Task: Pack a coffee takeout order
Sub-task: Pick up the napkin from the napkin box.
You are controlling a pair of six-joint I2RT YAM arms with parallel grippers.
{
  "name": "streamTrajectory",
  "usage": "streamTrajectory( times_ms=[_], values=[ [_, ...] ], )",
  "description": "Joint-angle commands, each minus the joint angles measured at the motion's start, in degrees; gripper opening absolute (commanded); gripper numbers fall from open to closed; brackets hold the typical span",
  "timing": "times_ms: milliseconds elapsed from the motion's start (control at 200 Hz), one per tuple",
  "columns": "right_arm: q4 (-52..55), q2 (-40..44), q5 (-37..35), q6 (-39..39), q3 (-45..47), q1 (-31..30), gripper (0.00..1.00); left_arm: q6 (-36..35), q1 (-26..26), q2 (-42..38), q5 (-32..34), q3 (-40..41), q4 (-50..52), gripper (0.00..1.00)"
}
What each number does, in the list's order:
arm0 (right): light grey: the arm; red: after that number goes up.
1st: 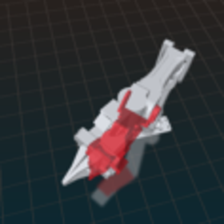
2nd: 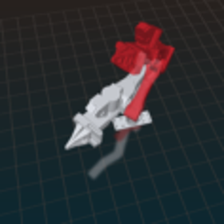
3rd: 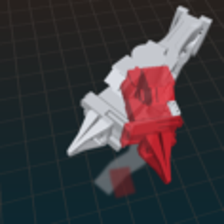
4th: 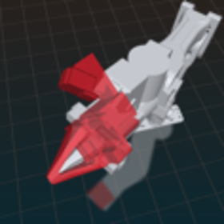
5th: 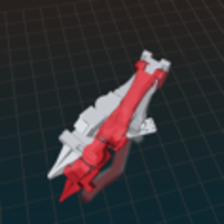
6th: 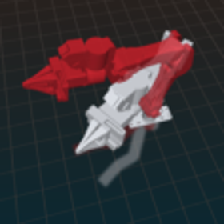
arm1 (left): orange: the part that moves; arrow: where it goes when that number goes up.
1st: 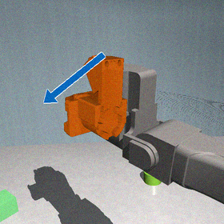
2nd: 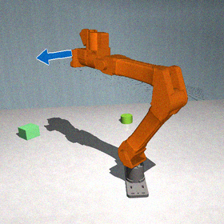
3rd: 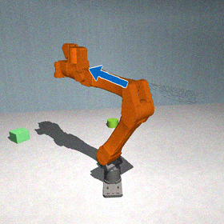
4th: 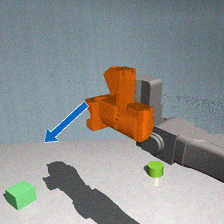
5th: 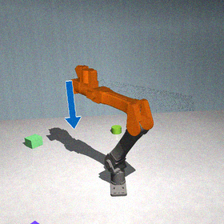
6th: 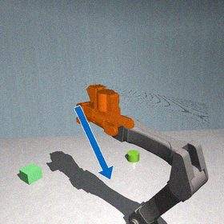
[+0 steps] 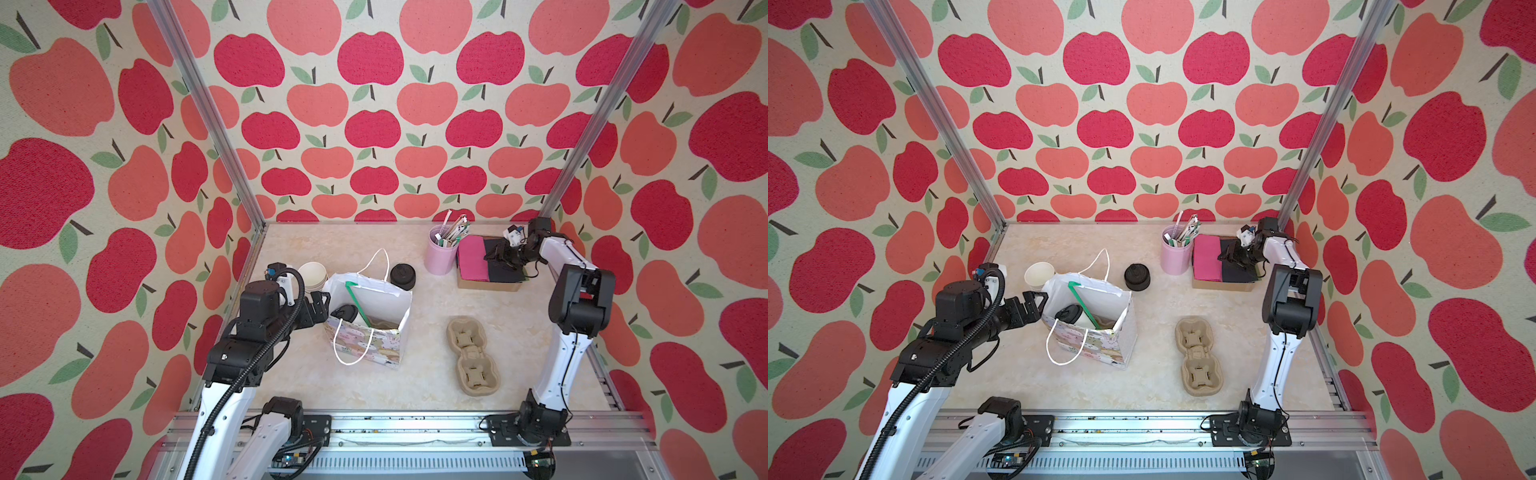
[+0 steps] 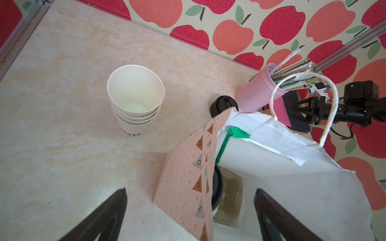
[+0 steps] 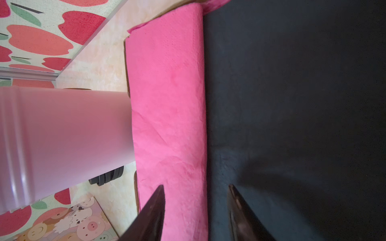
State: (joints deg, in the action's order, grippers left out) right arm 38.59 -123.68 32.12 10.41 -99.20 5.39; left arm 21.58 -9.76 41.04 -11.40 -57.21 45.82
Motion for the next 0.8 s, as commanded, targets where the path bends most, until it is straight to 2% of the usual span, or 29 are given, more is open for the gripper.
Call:
streamTrajectory(
  times_ms=[0, 495, 795],
  values=[
    [0.80, -1.60, 1.39, 0.03, -2.30, -0.71, 0.47, -0.05, 0.30, 0.27, 0.09, -0.54, 0.76, 0.97],
    [1.54, -4.82, 0.41, 0.56, -5.23, -1.43, 0.29, -0.23, 0.43, 0.33, 0.24, -0.36, 1.02, 0.97],
    [0.84, -4.91, 0.40, 1.01, -4.67, -1.93, 0.09, -0.14, 0.47, 0.54, 0.12, -0.45, 0.80, 0.98]
  ],
)
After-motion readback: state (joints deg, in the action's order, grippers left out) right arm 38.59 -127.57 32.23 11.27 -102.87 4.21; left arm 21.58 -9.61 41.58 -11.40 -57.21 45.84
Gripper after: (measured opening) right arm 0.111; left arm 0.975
